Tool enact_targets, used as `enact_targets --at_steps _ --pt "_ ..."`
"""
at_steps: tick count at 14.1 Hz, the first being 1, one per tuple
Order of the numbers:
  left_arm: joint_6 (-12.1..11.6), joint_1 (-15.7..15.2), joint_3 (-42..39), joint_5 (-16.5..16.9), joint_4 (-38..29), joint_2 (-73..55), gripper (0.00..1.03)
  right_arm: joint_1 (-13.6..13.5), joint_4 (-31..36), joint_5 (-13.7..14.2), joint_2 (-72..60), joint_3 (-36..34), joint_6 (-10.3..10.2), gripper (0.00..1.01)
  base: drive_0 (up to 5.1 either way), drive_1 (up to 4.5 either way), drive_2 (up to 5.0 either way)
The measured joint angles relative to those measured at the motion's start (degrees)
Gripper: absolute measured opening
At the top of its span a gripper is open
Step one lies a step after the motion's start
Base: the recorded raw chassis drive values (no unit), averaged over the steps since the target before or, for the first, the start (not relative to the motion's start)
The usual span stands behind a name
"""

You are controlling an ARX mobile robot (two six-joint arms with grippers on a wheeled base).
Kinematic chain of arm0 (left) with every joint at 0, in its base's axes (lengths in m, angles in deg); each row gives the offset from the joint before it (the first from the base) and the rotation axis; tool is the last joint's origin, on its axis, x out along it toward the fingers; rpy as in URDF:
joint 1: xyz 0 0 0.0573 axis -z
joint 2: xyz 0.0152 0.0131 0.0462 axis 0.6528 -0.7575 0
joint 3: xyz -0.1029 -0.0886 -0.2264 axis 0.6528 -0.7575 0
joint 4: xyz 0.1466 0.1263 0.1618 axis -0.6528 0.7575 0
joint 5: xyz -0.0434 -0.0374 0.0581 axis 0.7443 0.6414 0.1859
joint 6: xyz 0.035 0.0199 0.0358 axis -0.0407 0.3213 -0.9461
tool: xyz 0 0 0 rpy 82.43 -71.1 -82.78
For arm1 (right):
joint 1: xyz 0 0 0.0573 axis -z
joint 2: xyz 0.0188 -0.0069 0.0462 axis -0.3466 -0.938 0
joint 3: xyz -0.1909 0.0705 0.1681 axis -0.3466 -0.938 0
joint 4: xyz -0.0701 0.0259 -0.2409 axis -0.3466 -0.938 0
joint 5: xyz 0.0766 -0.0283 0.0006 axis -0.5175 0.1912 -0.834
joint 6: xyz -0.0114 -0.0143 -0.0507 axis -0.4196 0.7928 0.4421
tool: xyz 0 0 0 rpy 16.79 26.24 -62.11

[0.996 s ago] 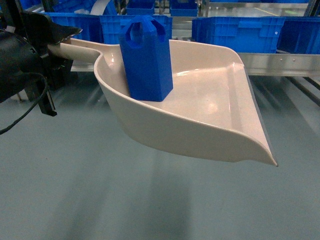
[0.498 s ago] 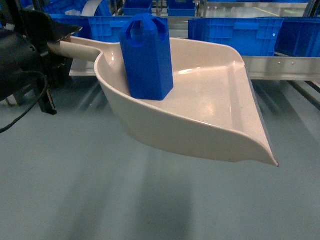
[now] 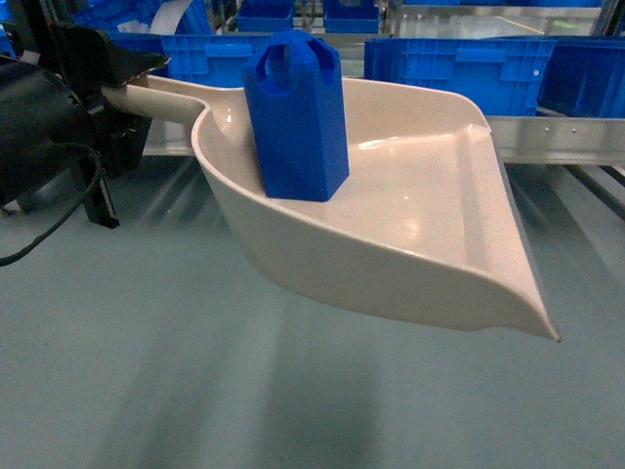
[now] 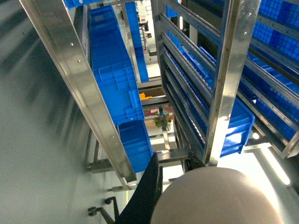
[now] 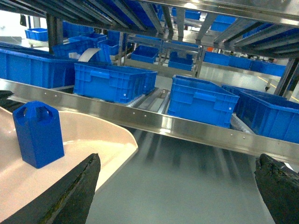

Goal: Place part in tray to right shelf

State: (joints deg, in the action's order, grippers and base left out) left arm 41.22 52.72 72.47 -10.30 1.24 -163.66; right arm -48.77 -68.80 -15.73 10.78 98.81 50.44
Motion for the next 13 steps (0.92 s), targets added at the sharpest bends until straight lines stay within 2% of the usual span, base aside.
enact_targets --at_steps 13 --pt "0.02 -0.17 0.00 -0.24 -0.20 0.00 0.12 0.00 0.00 -0.02 -0.02 0.00 0.00 0.98 0.1 4.06 -3.9"
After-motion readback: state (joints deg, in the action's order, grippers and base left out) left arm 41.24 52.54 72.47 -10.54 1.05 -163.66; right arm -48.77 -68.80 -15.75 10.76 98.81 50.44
